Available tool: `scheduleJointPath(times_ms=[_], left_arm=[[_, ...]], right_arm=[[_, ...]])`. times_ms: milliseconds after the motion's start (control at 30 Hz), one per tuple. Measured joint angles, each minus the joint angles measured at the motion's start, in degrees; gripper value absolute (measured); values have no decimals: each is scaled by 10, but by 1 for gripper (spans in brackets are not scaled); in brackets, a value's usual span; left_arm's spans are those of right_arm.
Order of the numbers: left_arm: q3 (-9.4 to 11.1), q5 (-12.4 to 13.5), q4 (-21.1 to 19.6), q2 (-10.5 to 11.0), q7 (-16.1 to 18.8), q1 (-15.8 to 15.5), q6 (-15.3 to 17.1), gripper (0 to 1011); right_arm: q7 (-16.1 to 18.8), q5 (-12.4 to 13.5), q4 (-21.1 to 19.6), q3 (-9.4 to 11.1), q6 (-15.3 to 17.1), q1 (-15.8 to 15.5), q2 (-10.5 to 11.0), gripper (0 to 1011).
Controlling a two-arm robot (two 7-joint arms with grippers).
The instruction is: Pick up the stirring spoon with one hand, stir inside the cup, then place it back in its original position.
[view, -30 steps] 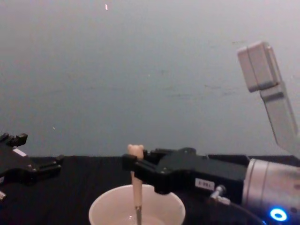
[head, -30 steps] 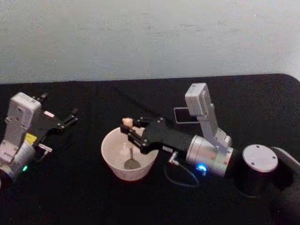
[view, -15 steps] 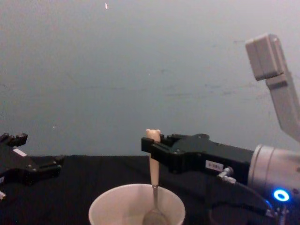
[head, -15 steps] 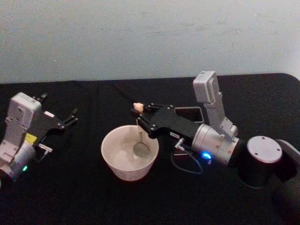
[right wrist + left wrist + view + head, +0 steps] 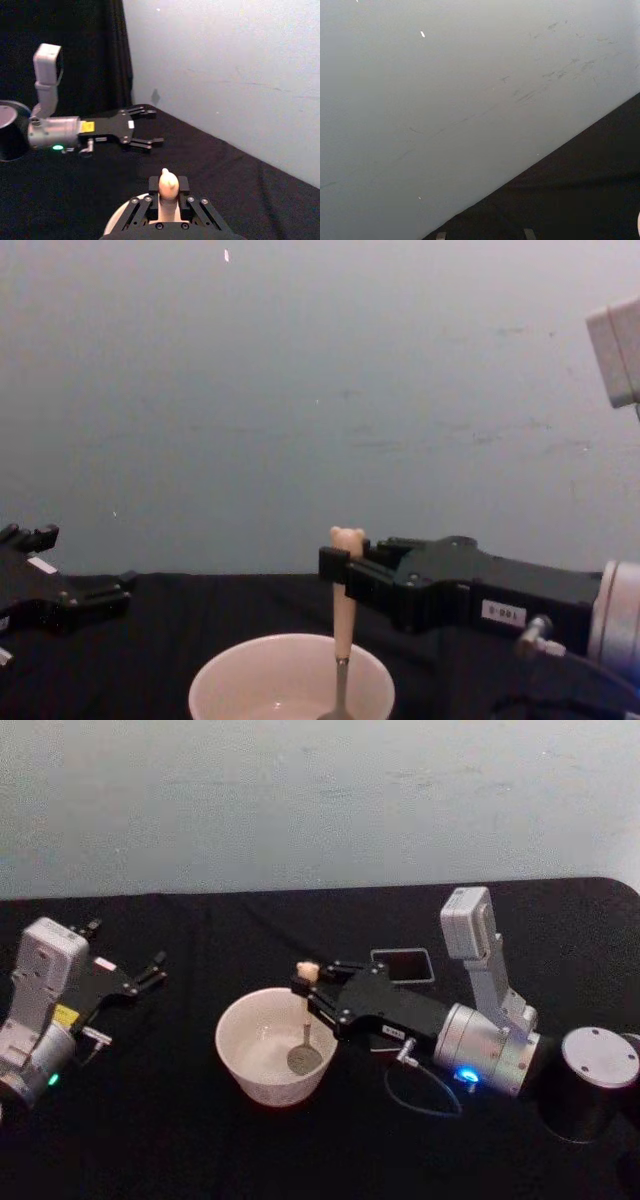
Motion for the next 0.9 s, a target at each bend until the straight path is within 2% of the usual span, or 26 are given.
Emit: scheduleJointPath(times_ms=[200, 400, 567, 900], left_arm=[[0, 0, 0, 0, 0, 0, 0, 1001], [0, 0, 0, 0, 0, 0, 0, 1001], [0, 0, 0, 0, 0, 0, 0, 1001], [0, 0, 0, 0, 0, 0, 0, 1001]], right_arm=[[5, 1, 0, -13, 1, 2, -2, 222], [7, -3, 18, -27, 0, 16, -18, 222], [6, -11, 48, -37, -5, 36, -39, 222], [-8, -24, 98, -35, -13, 70, -65, 222]])
